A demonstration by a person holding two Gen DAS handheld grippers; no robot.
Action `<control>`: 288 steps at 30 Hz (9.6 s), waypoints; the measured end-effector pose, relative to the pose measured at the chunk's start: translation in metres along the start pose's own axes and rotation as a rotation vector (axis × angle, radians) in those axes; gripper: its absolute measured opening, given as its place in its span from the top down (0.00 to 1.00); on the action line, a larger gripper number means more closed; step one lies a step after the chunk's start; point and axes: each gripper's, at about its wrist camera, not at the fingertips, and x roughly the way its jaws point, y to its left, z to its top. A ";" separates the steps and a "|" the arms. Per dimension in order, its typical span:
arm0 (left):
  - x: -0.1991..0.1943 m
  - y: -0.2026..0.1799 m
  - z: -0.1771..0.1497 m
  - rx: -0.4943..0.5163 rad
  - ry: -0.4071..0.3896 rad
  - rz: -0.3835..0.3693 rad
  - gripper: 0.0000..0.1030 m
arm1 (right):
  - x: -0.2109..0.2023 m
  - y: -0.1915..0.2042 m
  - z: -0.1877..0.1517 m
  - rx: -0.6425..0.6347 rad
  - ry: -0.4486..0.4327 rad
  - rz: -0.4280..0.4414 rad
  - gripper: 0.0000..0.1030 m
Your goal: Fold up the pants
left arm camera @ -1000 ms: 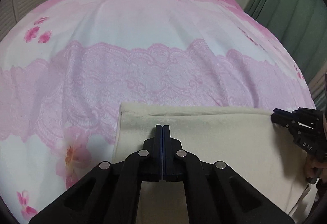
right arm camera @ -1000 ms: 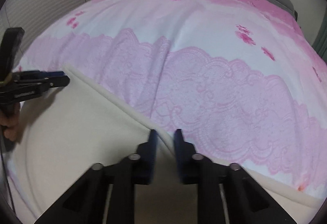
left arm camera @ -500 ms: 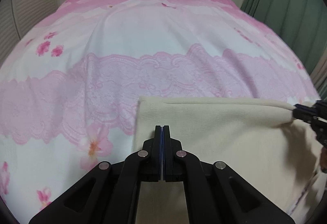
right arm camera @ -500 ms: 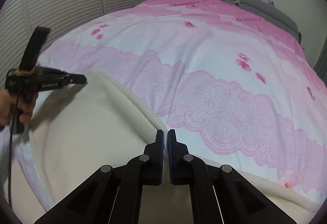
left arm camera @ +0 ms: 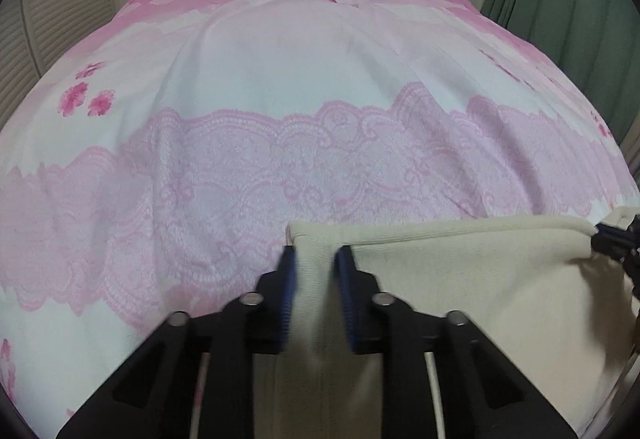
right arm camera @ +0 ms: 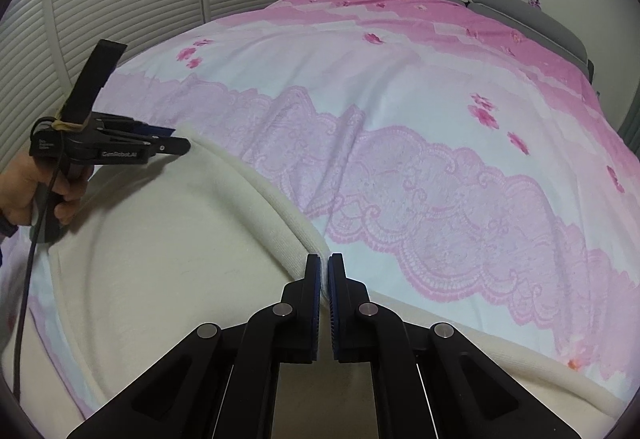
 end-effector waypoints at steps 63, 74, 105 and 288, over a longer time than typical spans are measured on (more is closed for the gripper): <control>-0.330 -0.161 -0.441 -0.135 -0.254 0.156 0.45 | -0.273 0.147 -0.321 0.187 -0.127 -0.014 0.63; -0.312 -0.157 -0.428 -0.182 -0.232 0.175 0.45 | -0.231 0.084 -0.319 0.629 -0.111 -0.011 0.58; -0.325 -0.105 -0.435 -0.280 -0.262 0.114 0.83 | -0.270 0.132 -0.295 0.543 -0.252 0.154 0.91; -0.196 -0.687 -0.279 0.366 -0.201 -0.302 0.45 | -0.372 -0.414 -0.605 1.267 -0.339 -0.174 0.57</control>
